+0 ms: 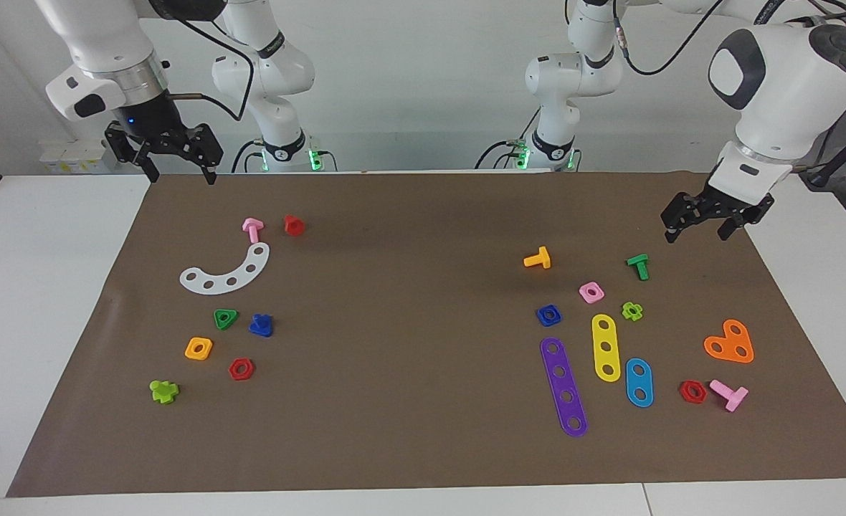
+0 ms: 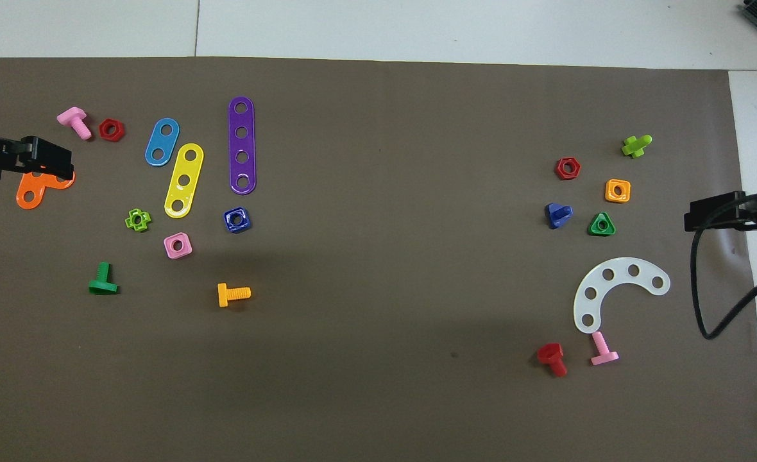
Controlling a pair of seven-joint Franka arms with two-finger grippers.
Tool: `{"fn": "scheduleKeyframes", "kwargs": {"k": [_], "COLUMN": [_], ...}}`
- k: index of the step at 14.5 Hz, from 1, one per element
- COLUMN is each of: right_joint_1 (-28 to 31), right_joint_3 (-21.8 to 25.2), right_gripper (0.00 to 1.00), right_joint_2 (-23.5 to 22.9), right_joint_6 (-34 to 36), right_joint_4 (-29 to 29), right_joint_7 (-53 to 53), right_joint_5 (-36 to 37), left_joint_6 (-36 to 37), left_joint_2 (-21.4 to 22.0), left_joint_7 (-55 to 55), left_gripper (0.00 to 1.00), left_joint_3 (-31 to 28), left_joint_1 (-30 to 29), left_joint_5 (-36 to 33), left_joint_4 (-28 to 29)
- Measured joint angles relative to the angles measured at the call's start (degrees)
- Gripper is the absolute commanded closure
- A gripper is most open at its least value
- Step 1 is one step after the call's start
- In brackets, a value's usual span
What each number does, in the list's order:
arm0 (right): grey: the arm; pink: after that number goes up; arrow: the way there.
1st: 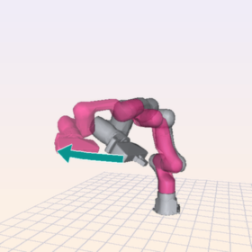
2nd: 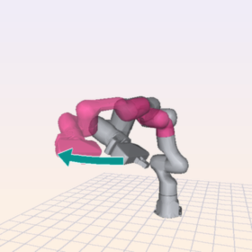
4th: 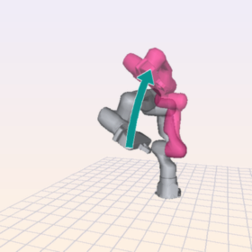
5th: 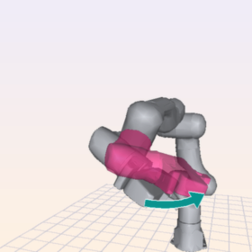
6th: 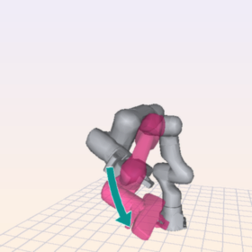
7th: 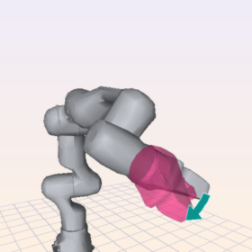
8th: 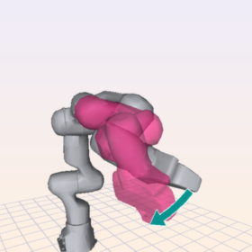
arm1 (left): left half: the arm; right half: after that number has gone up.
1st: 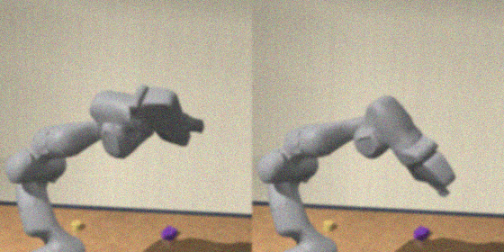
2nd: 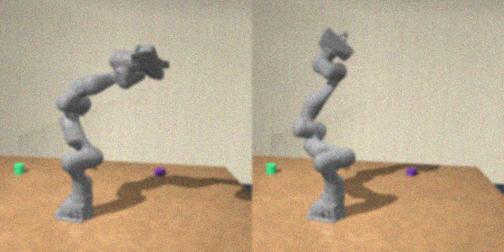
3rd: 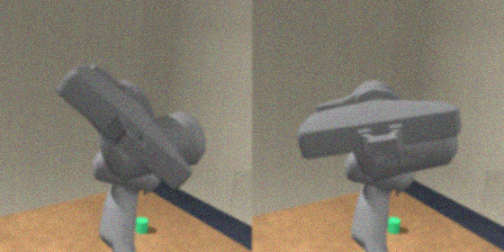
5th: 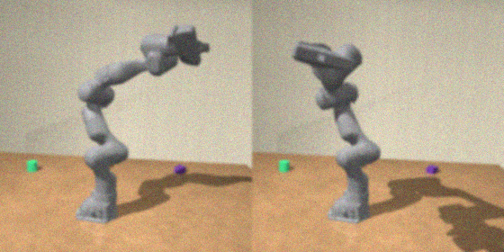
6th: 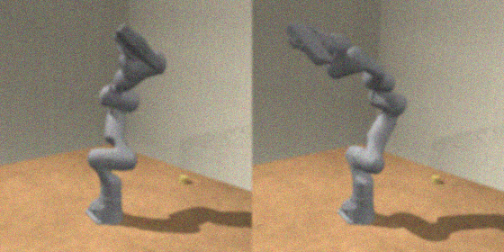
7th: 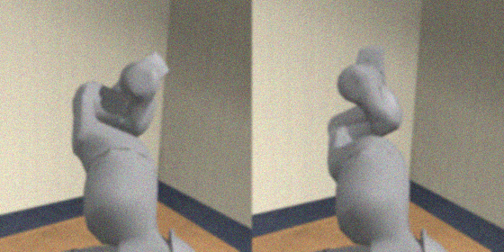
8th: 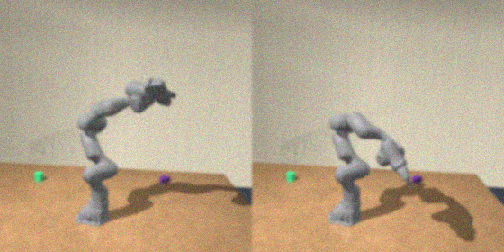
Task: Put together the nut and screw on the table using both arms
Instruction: 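Reach the right gripper down and grasp the blue screw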
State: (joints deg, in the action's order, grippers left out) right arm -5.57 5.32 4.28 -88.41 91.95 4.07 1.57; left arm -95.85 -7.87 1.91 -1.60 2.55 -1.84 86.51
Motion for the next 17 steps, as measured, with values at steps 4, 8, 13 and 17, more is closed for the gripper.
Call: {"fn": "scheduleKeyframes", "kwargs": {"k": [4, 8, 13, 17], "right_joint_1": [0.0, 0.0, -1.0, -1.0], "right_joint_3": [0.1, 0.1, -0.4, -0.4], "right_gripper": [0.0, 0.0, 0.0, 0.0], "right_joint_2": [0.0, -0.9, -9.8, -16.9], "right_joint_6": [0.0, -3.9, -22.0, -34.7], "right_joint_4": [0.1, 2.3, 9.3, 14.7], "right_joint_7": [0.0, 0.0, -4.5, -10.7], "right_joint_5": [0.0, -1.4, -2.3, -5.5], "left_joint_6": [0.0, 1.6, 4.8, 6.2], "left_joint_2": [0.1, 1.5, 2.3, 2.5], "left_joint_7": [0.0, 0.0, 2.8, 2.9], "left_gripper": [0.0, 0.0, 0.0, 0.0], "left_joint_3": [0.5, 0.8, 1.2, 1.0], "left_joint_1": [0.2, 0.2, 0.2, 0.2], "left_joint_5": [0.0, 0.0, 4.4, 5.1], "left_joint_4": [0.0, 0.0, 0.1, 0.3]}}
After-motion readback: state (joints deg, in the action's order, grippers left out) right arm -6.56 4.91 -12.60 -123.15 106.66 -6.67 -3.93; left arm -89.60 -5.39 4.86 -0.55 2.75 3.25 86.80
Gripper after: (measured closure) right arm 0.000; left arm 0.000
